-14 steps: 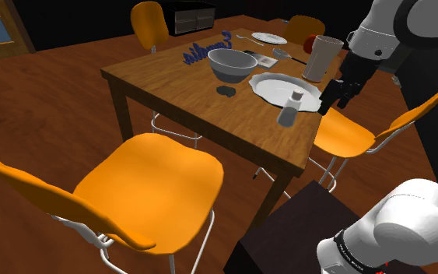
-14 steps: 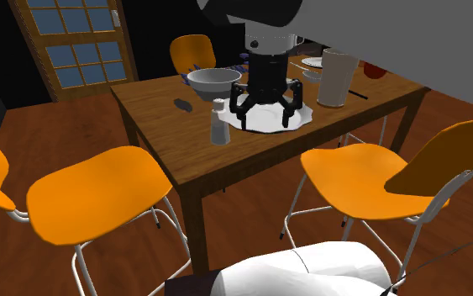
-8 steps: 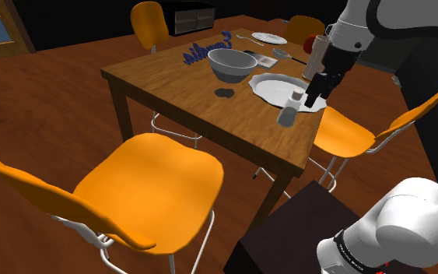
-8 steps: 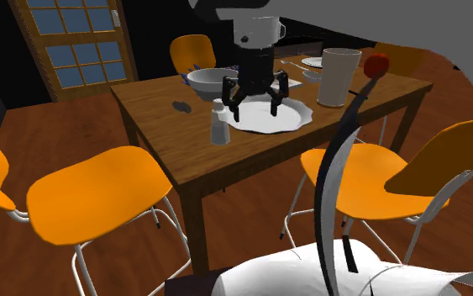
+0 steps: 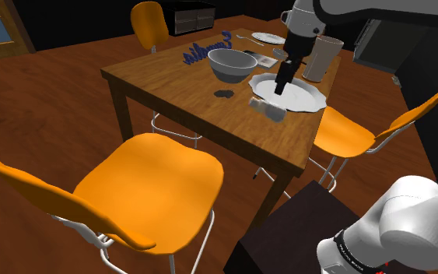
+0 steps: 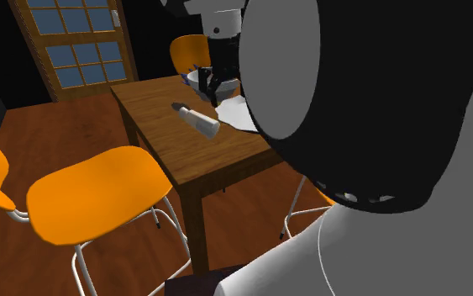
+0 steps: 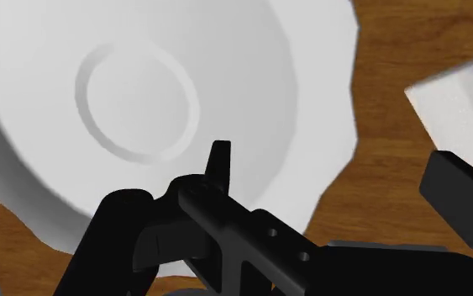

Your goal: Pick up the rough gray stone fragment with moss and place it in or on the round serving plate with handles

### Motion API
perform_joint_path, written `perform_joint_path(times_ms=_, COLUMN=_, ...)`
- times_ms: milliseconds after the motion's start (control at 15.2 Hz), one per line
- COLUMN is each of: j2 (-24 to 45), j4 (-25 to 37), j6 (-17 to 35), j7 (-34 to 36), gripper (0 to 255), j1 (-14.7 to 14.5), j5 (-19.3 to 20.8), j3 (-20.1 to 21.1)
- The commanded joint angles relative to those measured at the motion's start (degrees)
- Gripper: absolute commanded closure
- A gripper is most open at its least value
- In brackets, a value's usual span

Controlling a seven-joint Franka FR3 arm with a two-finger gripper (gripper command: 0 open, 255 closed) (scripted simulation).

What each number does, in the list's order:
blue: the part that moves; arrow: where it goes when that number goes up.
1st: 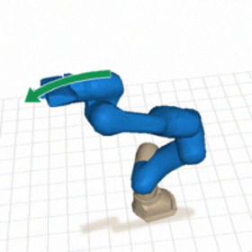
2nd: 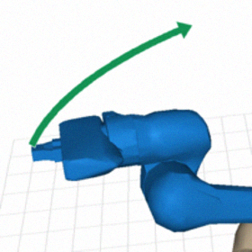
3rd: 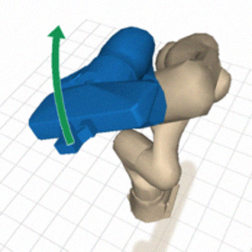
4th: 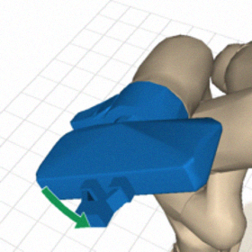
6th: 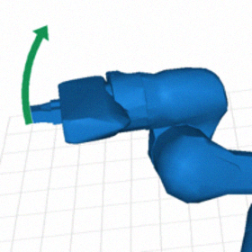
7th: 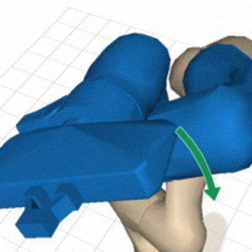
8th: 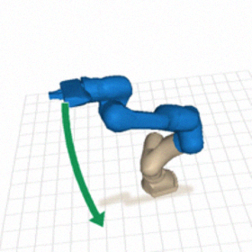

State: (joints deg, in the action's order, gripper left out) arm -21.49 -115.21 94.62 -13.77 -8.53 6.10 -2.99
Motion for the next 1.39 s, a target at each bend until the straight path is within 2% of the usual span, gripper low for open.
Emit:
perform_joint_path(times_ms=0, j2=4.1, j4=3.6, j6=0.6, j7=-2.8, gripper=0, j1=-1.2, j5=0.3, j3=0.6)
perform_joint_path(times_ms=792, j2=24.9, j4=26.2, j6=-1.0, j7=-17.4, gripper=0, j1=-7.5, j5=3.2, j3=6.0)
perform_joint_path(times_ms=1320, j2=24.2, j4=19.5, j6=5.0, j7=-17.3, gripper=0, j1=-7.0, j5=3.2, j3=5.6)
